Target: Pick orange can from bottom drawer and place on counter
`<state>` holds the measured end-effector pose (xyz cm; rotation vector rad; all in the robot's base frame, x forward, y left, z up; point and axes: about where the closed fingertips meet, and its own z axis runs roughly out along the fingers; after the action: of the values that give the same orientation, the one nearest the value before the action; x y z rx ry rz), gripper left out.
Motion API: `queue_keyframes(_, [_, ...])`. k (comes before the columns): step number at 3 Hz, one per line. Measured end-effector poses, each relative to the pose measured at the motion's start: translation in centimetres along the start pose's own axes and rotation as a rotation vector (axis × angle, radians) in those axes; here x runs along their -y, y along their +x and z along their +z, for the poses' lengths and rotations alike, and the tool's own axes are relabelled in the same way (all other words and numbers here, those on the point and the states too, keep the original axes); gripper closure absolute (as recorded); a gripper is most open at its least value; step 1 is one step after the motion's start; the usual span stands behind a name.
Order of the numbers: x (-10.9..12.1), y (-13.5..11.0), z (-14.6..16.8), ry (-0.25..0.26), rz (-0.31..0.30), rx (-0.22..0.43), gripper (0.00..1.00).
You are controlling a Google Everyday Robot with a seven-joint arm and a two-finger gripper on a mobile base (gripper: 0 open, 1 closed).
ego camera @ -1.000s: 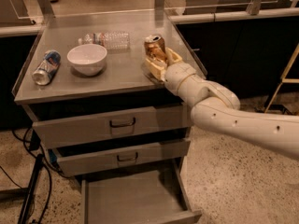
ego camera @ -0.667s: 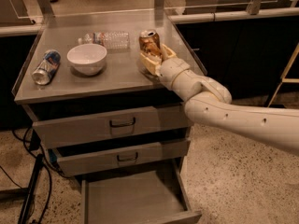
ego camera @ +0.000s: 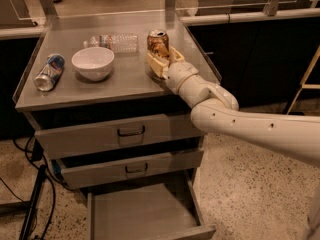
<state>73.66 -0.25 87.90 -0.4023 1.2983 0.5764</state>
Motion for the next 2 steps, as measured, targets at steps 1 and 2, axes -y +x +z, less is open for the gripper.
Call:
queue_keyframes(1, [0.0,0.7,-2.5,0.056,0.035,0.005,1.00])
queue_keyframes(2, [0.2,1.5,-4.2,0.103,0.063,-0.012,1.00])
